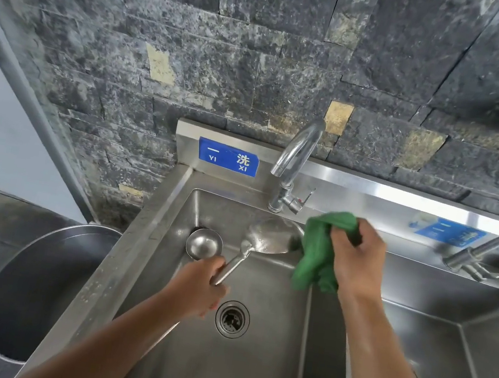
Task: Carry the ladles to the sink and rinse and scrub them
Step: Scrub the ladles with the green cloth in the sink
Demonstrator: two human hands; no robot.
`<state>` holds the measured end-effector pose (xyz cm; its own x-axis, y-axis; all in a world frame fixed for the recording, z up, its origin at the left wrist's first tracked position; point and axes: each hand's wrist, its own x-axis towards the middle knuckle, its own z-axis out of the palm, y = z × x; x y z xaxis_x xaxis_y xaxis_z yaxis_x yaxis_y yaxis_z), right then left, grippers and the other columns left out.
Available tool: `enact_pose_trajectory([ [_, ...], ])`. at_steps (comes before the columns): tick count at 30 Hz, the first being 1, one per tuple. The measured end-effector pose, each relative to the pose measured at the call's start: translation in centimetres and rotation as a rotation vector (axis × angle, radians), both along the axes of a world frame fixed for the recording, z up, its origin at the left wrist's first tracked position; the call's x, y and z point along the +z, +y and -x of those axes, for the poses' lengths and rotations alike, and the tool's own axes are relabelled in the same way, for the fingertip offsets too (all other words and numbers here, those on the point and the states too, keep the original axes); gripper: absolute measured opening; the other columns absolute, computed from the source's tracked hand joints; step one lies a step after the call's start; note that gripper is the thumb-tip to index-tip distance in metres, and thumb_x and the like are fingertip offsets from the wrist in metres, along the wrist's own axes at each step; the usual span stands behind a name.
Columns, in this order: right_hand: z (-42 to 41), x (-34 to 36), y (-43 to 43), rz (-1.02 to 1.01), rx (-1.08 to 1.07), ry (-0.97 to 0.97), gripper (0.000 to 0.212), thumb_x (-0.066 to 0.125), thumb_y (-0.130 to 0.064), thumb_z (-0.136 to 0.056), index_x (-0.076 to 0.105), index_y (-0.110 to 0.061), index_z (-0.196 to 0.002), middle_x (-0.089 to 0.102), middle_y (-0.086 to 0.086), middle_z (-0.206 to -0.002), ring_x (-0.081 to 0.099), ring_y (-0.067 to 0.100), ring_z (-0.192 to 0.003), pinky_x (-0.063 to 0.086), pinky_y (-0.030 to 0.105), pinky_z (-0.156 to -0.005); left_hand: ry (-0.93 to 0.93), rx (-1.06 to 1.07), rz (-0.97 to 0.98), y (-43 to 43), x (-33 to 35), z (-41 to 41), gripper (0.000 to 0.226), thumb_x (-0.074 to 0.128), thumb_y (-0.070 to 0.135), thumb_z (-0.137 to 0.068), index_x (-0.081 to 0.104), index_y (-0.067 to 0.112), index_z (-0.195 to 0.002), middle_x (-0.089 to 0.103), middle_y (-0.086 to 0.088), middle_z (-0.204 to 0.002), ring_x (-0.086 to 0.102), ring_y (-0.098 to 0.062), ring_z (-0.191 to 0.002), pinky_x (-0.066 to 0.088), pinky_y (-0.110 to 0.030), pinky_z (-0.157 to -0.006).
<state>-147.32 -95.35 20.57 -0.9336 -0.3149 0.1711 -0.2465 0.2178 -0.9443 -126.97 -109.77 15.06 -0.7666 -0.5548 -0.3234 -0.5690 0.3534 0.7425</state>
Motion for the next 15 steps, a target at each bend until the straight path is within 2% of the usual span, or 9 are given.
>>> enact_pose_trajectory([
  [2, -0.2, 1.5, -0.9, 0.074, -0.04, 0.068, 0.016, 0.058, -0.012, -0.085, 0.062, -0.026, -0.078, 0.066, -0.019, -0.066, 0.058, -0.005, -0.059, 0.044, 0.007, -0.055, 0.008, 0.008, 0.066, 0.3, 0.2, 0.5, 0.031, 0.063, 0.039, -0.085, 0.052, 0.011, -0.08, 0.052, 0.002, -0.057, 0.046, -0.014, -0.047, 0.039, -0.029, -0.053],
  [4, -0.6, 2.0, -1.7, 0.068, -0.052, 0.085, 0.012, 0.059, -0.014, -0.087, 0.062, -0.025, -0.082, 0.066, -0.016, -0.068, 0.058, -0.003, -0.063, 0.047, 0.012, -0.06, 0.046, 0.036, 0.051, 0.5, 0.2, 1.0, 0.044, 0.055, 0.049, -0.089, 0.054, 0.007, -0.077, 0.051, 0.001, -0.06, 0.048, -0.017, -0.055, 0.041, -0.033, -0.059],
  [6, -1.3, 1.4, -2.5, -0.104, 0.033, 0.116, 0.007, 0.059, -0.021, -0.089, 0.065, -0.022, -0.093, 0.071, -0.009, -0.079, 0.065, 0.008, -0.074, 0.053, 0.027, -0.07, 0.081, 0.024, 0.073, 0.5, 0.2, 0.9, 0.043, 0.05, 0.044, -0.096, 0.052, 0.008, -0.072, 0.051, 0.002, -0.059, 0.047, -0.016, -0.055, 0.041, -0.035, -0.06],
  [8, -2.2, -0.1, -2.9, -0.294, 0.164, 0.198, 0.016, 0.057, -0.028, -0.09, 0.068, -0.021, -0.1, 0.073, -0.002, -0.09, 0.068, 0.017, -0.08, 0.056, 0.035, -0.077, 0.096, -0.043, 0.207, 0.5, 0.0, 0.4, 0.04, 0.05, 0.039, -0.098, 0.045, 0.014, -0.067, 0.044, 0.002, -0.052, 0.041, -0.01, -0.049, 0.033, -0.03, -0.054],
  [11, -3.2, -2.1, -3.2, -0.495, 0.308, 0.266, 0.036, 0.047, -0.046, -0.083, 0.067, -0.028, -0.107, 0.071, -0.007, -0.101, 0.064, 0.016, -0.087, 0.052, 0.032, -0.078, 0.09, -0.123, 0.315, 0.5, -0.3, -0.4, 0.036, 0.052, 0.038, -0.097, 0.047, 0.015, -0.069, 0.041, 0.003, -0.053, 0.04, -0.014, -0.054, 0.026, -0.03, -0.052],
  [13, -2.8, -2.8, -3.2, -0.596, 0.353, 0.168, 0.041, 0.041, -0.054, -0.077, 0.067, -0.032, -0.1, 0.071, -0.011, -0.092, 0.064, 0.015, -0.082, 0.051, 0.031, -0.075, 0.055, -0.156, 0.333, 0.8, -0.6, -0.9, 0.035, 0.051, 0.041, -0.096, 0.05, 0.013, -0.075, 0.043, 0.002, -0.058, 0.045, -0.02, -0.06, 0.029, -0.033, -0.056],
  [15, -1.9, -2.8, -3.6, -0.68, 0.392, 0.074, 0.039, 0.041, -0.055, -0.075, 0.066, -0.028, -0.085, 0.07, -0.008, -0.076, 0.066, 0.017, -0.074, 0.057, 0.036, -0.075, 0.024, -0.175, 0.378, 1.2, -0.7, -1.4, 0.034, 0.049, 0.046, -0.096, 0.052, 0.015, -0.082, 0.053, 0.0, -0.066, 0.054, -0.025, -0.068, 0.033, -0.033, -0.059],
])
